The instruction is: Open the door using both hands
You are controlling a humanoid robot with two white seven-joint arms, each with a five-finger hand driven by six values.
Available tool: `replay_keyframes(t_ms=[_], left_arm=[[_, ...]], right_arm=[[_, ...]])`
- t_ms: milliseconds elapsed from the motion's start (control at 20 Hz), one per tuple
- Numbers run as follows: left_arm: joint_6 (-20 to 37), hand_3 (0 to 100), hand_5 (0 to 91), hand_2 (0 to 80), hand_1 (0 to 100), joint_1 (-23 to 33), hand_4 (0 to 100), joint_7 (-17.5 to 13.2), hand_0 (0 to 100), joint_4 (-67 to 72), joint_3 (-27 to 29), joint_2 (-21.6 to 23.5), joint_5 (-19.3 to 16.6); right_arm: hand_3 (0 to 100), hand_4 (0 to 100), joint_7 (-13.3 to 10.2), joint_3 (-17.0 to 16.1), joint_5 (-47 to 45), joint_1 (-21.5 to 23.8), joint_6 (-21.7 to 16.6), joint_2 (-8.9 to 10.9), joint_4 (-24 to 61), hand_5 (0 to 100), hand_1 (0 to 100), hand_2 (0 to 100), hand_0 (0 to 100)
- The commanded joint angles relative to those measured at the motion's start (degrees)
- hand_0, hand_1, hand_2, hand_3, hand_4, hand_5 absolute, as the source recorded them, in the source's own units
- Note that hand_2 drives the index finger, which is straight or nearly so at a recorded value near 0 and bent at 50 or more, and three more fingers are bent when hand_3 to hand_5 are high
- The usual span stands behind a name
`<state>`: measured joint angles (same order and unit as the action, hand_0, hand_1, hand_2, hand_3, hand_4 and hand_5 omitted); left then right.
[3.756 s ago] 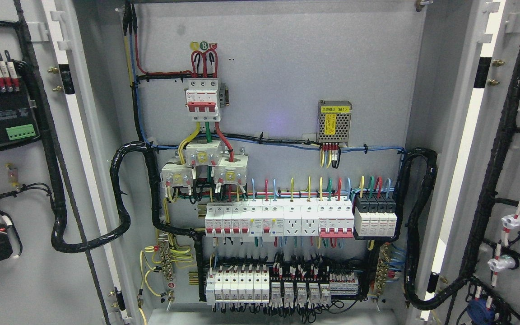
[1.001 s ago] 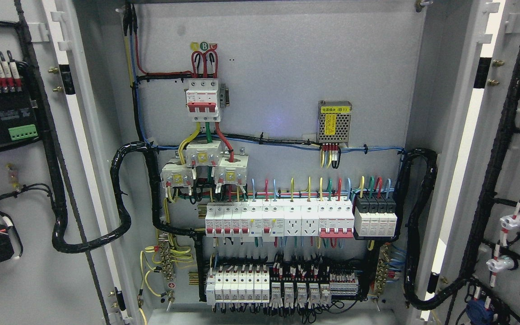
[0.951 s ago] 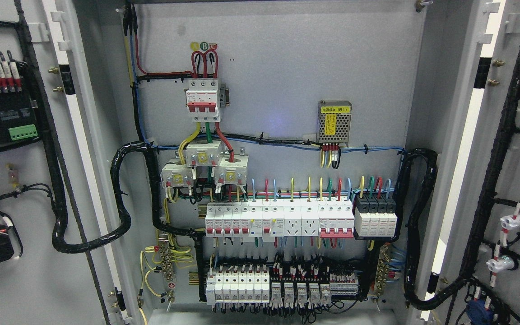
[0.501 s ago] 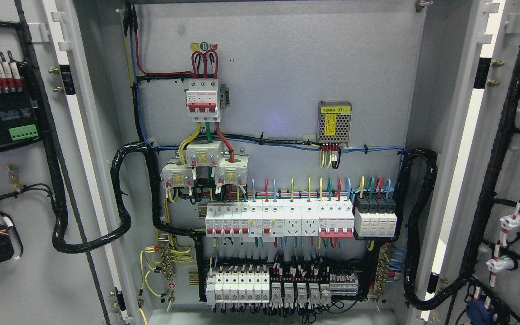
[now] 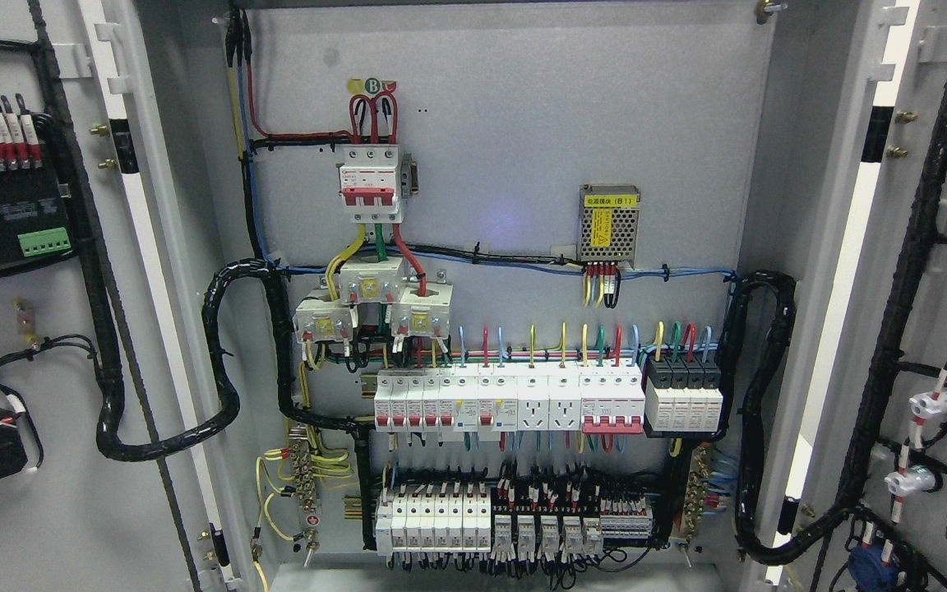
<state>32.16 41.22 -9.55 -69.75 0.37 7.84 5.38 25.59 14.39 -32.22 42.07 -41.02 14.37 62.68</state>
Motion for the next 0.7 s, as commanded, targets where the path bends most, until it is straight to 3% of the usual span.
replay_keyframes(t_ms=[0, 250, 451, 651], left_arm=[[-0.78, 0, 0.0, 0.0, 0, -2.97, 3, -0.11, 0, 23.58, -1.51, 0.33, -0.02], [-1.84, 0, 0.0, 0.0, 0, -11.41, 3, -0.64, 0, 39.4, -1.42, -1.86, -0.72], [-4.56, 0, 0.0, 0.0, 0, -18.09, 3, -0.73, 0, 49.69, -0.63, -4.85, -2.57], [-8.95, 0, 0.0, 0.0, 0, -24.07, 3, -0.64, 0, 57.34, -0.46, -7.13, -2.57]], right_arm=[[0, 0, -0.1, 1.35, 3.22, -7.6, 0.06, -8.38, -27.83, 0, 0, 0, 23], [0, 0, -0.28, 1.17, 3.22, -16.82, 0.24, -12.6, -45.06, 0, 0, 0, 23], [0, 0, -1.15, 0.03, 3.22, -22.46, 1.02, -14.46, -55.01, 0, 0, 0, 23], [0, 0, -9.39, -1.2, 3.22, -25.1, 8.83, -14.46, -56.96, 0, 0, 0, 23]])
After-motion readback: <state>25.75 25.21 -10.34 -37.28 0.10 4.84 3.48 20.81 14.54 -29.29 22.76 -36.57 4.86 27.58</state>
